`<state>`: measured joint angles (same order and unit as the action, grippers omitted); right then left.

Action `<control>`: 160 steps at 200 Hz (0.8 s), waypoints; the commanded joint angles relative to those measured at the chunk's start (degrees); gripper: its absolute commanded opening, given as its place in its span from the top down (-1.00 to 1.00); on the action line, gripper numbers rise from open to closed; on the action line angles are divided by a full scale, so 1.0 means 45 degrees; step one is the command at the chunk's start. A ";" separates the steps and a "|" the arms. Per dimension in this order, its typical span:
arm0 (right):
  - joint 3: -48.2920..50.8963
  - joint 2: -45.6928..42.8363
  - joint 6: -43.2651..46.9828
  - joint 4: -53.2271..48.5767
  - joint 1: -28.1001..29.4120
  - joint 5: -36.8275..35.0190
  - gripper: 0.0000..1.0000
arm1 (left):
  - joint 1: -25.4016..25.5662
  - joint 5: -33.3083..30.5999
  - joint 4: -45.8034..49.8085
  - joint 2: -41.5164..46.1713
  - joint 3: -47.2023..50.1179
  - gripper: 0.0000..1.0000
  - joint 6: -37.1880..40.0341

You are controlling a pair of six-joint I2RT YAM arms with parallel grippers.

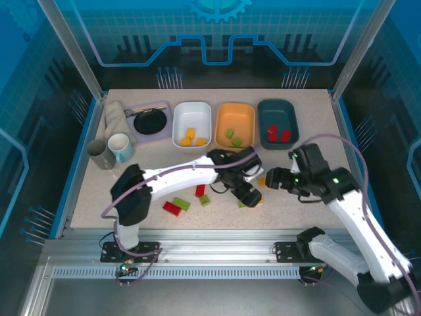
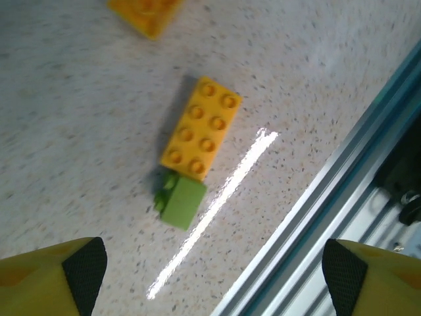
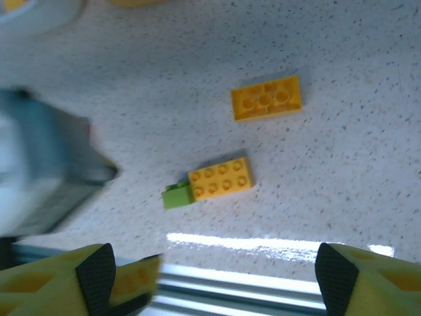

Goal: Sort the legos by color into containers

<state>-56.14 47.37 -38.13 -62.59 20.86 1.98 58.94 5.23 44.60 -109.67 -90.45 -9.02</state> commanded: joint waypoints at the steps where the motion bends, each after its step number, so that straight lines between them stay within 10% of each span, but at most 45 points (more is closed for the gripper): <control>1: 0.0211 -0.1437 -0.0440 -0.0976 -0.0836 0.1554 -0.70 | 0.0424 -0.0964 0.0577 -0.1036 -0.1051 -0.75 0.1520; 160: -0.0421 -0.3447 -0.0543 -0.1313 -0.1452 0.1523 -0.71 | 0.0699 -0.2667 0.1358 -0.5188 -0.3672 -0.12 0.1498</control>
<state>-58.59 31.66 -40.32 -68.38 15.29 7.81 61.49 -5.80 49.01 -131.20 -105.38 -2.57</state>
